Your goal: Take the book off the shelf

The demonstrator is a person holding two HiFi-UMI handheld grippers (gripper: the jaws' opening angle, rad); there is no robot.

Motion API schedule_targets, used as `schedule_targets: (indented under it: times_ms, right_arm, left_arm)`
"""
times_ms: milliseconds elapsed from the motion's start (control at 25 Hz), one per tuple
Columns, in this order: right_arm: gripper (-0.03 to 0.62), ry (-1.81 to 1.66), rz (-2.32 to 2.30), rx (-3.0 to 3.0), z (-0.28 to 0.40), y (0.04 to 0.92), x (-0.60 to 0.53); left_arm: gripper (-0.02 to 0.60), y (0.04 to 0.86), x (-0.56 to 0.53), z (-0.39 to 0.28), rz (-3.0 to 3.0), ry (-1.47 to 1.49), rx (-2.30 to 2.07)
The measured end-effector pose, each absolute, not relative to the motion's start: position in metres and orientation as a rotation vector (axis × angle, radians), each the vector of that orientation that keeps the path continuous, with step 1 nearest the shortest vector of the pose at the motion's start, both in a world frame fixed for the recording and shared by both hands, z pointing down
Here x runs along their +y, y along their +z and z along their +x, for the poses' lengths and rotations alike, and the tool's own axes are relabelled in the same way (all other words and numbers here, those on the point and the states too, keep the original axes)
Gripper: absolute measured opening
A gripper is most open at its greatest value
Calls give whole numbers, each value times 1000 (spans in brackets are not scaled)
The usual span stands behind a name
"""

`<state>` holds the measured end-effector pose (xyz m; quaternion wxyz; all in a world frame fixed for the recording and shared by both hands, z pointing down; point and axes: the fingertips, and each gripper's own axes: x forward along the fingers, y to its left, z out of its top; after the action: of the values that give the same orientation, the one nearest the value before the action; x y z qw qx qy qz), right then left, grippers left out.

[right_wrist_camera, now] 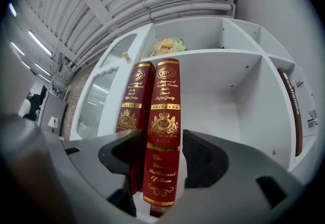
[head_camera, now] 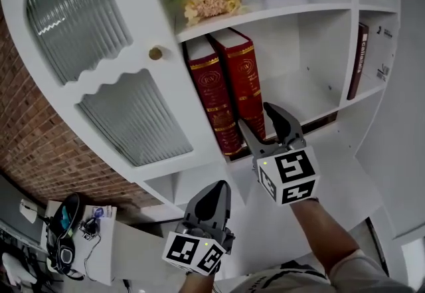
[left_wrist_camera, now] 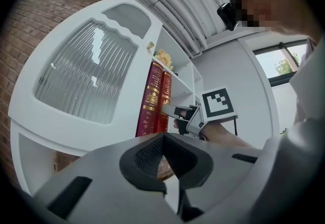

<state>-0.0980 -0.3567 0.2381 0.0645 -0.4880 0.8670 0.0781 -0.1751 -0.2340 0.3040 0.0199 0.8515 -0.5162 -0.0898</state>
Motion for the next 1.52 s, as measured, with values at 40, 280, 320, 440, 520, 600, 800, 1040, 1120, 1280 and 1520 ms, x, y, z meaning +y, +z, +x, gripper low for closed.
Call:
schedule_targets:
  times_ms: [40, 280, 320, 440, 520, 600, 800, 1040, 1120, 1280, 1520]
  right_arm:
    - [233, 234, -1477, 2620, -98, 239, -360]
    - [236, 251, -1482, 2649, -103, 237, -372]
    - [238, 252, -1483, 2657, -104, 236, -374]
    - [244, 249, -1497, 2678, -105, 236, -377]
    - [249, 253, -1506, 2686, -107, 235, -379]
    - [249, 262, -1522, 2692, -108, 234, -381]
    - [249, 269, -1566, 2697, -105, 233, -389]
    - [255, 277, -1587, 2722, -112, 233, -406]
    - [253, 266, -1607, 2716, -109, 233, -411]
    - [253, 241, -1607, 2715, -106, 232, -419]
    - [256, 245, -1567, 2745, -116, 232, -426]
  left_arm:
    - [11, 304, -235, -176, 2639, -279, -1604]
    - [11, 307, -240, -180, 2621, -283, -1622]
    - [11, 307, -241, -181, 2619, -284, -1624]
    - [11, 307, -243, -182, 2614, -286, -1629]
    - [11, 307, -244, -182, 2611, -287, -1632]
    - [11, 308, -244, -182, 2609, -286, -1634]
    - [11, 306, -246, -184, 2613, -284, -1635]
    - [11, 308, -246, -189, 2593, -285, -1655]
    - [11, 309, -246, -192, 2583, -286, -1665]
    - [11, 310, -248, -197, 2570, -284, -1682]
    - [11, 308, -253, -194, 2574, -275, -1691]
